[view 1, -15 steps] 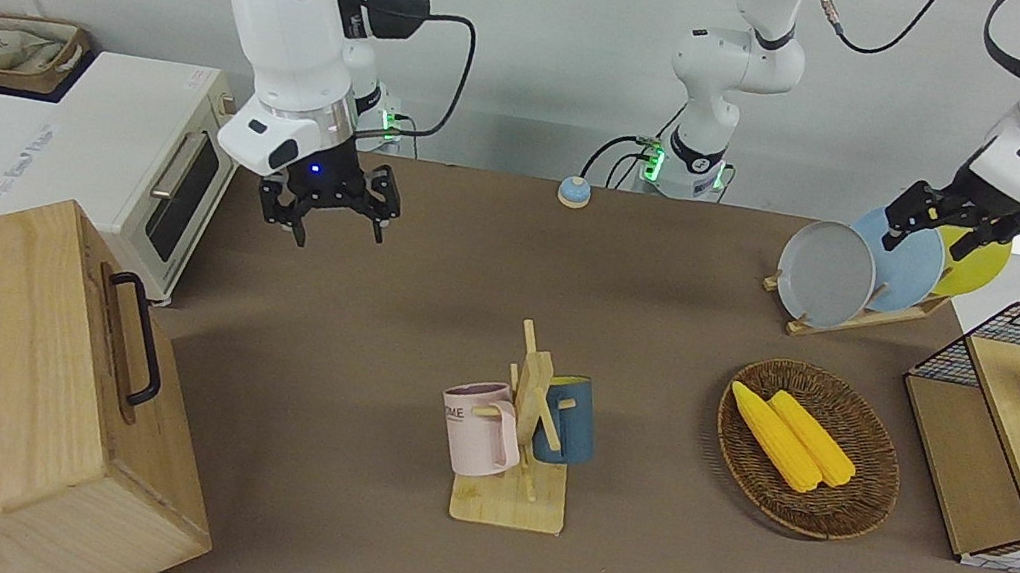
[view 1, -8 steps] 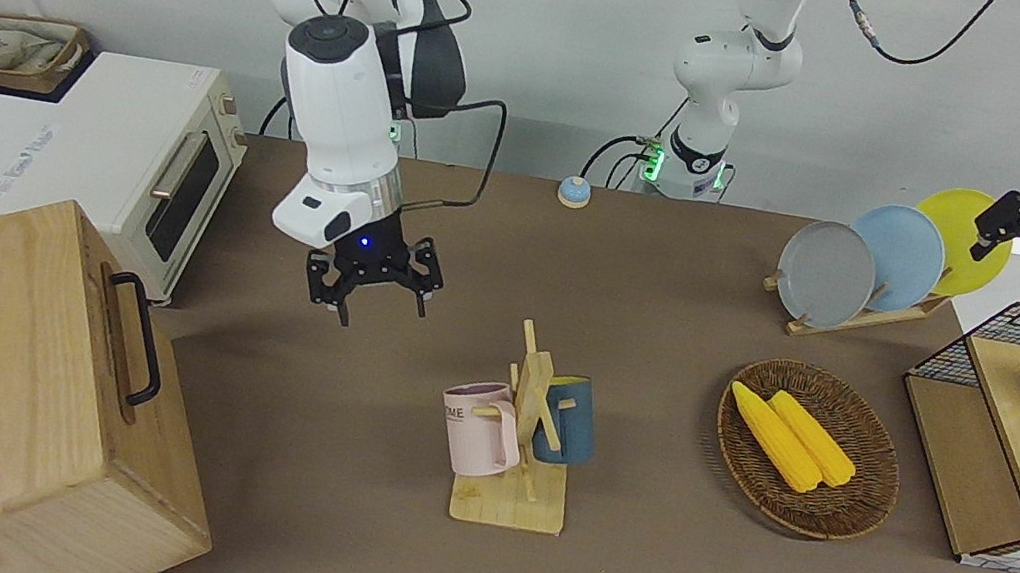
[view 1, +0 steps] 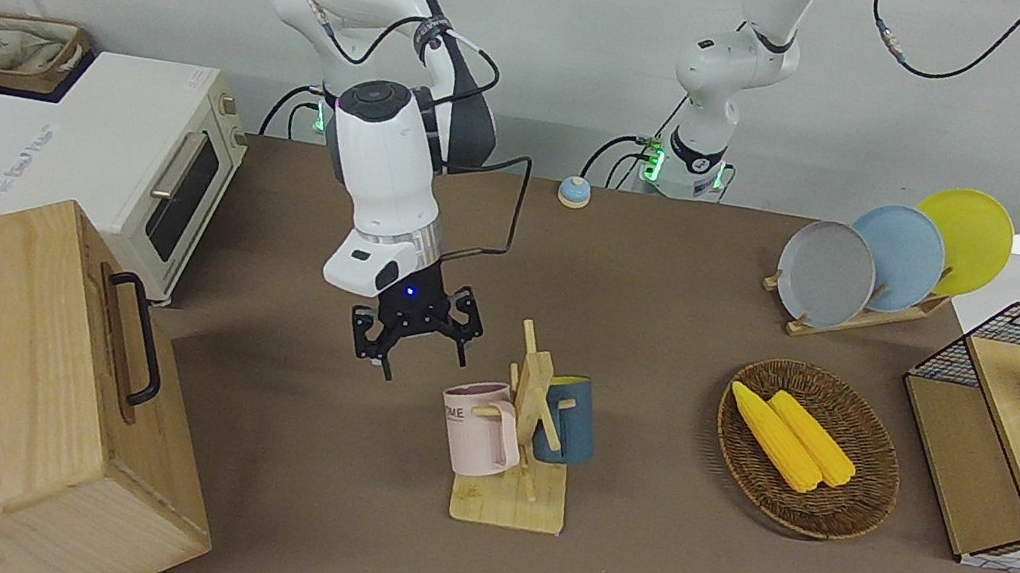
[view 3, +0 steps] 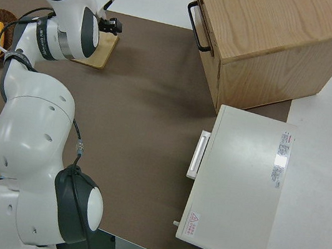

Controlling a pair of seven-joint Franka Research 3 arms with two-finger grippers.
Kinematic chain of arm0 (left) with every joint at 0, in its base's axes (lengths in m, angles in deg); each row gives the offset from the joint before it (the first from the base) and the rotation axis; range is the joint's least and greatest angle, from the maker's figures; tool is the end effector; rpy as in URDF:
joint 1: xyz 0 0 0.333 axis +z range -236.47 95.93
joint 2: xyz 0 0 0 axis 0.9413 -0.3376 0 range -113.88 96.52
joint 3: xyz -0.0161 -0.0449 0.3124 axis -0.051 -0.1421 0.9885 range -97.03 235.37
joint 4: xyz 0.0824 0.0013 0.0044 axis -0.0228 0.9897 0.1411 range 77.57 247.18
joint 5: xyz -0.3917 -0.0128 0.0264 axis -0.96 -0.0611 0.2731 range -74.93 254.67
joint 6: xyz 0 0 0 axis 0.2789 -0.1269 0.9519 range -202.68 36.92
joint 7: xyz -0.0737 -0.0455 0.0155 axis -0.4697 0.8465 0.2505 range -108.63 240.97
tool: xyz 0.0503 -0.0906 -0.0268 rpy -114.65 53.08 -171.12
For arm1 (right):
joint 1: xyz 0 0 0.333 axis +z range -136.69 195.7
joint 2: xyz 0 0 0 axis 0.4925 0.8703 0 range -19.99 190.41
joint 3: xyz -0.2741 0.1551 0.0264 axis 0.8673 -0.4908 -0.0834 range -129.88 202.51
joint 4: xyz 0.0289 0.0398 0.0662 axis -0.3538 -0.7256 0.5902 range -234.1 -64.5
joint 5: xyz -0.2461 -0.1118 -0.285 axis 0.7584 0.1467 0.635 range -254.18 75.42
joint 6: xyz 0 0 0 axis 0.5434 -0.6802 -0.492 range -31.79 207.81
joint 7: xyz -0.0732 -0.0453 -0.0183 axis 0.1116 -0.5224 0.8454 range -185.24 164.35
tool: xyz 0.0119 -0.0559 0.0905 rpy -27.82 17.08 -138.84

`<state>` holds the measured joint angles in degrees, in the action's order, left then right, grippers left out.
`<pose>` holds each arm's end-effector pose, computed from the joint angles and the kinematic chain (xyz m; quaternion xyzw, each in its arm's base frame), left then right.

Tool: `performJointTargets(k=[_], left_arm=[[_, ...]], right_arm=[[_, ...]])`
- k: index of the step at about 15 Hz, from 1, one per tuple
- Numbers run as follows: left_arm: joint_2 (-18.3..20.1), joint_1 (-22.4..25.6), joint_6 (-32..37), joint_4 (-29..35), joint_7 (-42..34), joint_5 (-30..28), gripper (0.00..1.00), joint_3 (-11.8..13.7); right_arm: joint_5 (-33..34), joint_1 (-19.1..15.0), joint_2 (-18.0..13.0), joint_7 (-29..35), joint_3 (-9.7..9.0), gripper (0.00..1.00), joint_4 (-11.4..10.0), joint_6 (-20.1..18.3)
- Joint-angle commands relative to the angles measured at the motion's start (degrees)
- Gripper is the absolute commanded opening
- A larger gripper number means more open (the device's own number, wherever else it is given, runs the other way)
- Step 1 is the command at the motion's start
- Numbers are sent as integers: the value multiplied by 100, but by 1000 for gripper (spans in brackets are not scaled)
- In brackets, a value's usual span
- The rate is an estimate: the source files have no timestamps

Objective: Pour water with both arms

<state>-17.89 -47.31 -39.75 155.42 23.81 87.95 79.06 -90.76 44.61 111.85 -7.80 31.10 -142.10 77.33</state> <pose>0.5290 0.3278 0.5967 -0.9940 0.0826 -0.0588 0.0415 0.6854 0.2415 0.4562 -0.9693 -0.1352 -0.1935 0.0691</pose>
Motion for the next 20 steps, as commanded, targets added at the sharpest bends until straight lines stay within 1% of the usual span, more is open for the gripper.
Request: performJointTargets(k=[1,2,4,5,6,7,8,10,12,13,14,15,16,17,18,20], left_arm=[[-230,191,-429,-166,-290,-222,998,-14],[-265,296,-535,-166,-299,-309,998,-14],[-310,376,-763,-131,-377,-677,998,-22],[-318,411,-1017,-105,-378,-940,998,-14],[-327,455,-1211,-35,-378,-1038,998,-22],[-327,455,-1395,27,-369,-1117,998,-22],[-327,446,-1554,80,-369,-1249,998,-22],[-327,438,-1896,211,-378,-1582,998,-22],[-336,429,-2178,352,-465,-1969,998,-31],[-353,411,-2371,448,-492,-2066,998,-40],[-362,411,-2582,597,-492,-2120,998,-83],[-362,402,-2810,738,-501,-2225,998,-101],[-362,394,-3134,966,-649,-2469,998,-119],[-362,385,-3303,1090,-815,-2733,998,-119],[-380,393,-3418,1204,-1069,-3022,998,-119],[-415,429,-3428,1214,-1387,-3358,998,-119]], right_arm=[[33,80,421,-438,21,956,431,445],[42,80,465,-536,21,937,466,559],[68,54,561,-589,21,887,475,823],[68,62,710,-589,21,850,649,1007],[77,71,842,-598,21,812,834,1017],[77,62,948,-598,29,760,975,1018],[77,71,1001,-616,21,695,1046,1018],[77,80,1028,-616,29,518,1047,1026],[77,80,1028,-607,29,304,1055,1026],[77,88,1037,-590,29,208,1082,1026],[77,97,1054,-572,29,130,1108,1026],[77,106,1063,-554,29,78,1134,1026],[68,106,1063,-537,29,46,1135,1026],[68,106,1063,-537,21,33,1135,1026],[68,124,1054,-537,29,1,1135,1026],[68,150,1054,-528,29,0,1135,1018]])
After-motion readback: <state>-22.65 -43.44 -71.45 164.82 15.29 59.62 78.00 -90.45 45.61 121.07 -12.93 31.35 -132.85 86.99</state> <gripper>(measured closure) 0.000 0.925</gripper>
